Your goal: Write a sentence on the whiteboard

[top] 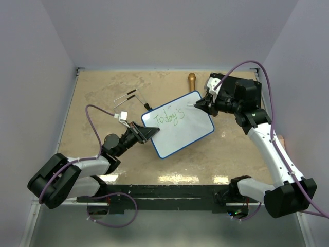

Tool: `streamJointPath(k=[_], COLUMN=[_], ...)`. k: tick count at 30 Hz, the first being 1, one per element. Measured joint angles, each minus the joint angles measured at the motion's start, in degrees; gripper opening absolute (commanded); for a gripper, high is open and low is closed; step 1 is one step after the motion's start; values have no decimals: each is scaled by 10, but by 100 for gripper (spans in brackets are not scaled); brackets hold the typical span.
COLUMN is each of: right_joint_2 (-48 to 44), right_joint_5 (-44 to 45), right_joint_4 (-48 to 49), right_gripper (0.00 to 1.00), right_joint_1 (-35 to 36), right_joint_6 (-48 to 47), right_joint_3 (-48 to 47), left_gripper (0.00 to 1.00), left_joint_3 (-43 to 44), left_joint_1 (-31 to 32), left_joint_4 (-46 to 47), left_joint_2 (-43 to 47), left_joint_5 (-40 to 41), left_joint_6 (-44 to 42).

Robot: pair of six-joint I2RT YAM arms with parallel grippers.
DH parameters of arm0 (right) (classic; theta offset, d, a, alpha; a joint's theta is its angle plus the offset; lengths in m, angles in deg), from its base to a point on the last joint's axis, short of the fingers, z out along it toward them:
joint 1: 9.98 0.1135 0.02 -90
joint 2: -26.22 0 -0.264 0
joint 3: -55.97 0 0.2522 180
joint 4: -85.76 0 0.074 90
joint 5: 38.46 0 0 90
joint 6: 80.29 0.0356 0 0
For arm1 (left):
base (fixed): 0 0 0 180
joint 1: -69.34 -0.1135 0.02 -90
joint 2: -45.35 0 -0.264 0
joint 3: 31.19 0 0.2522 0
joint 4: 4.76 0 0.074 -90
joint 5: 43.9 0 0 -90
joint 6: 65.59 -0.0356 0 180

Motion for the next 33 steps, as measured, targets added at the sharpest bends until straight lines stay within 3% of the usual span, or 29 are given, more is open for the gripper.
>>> streamJointPath(k=[19, 33], right_joint_2=[1, 41], right_joint_5=[-25, -8], right_joint_4=[-24, -54], right_gripper=[0, 0], right_joint_1=[0, -6], right_joint_6=[-56, -69], right_joint_3=[13, -30], left_gripper=[0, 0], left_joint_3=[-1, -1], left_joint_1=[-7, -15], left_joint_4=[0, 1], left_joint_2=[6, 15], left_joint_5=[-9, -14], left_joint_6=[1, 9])
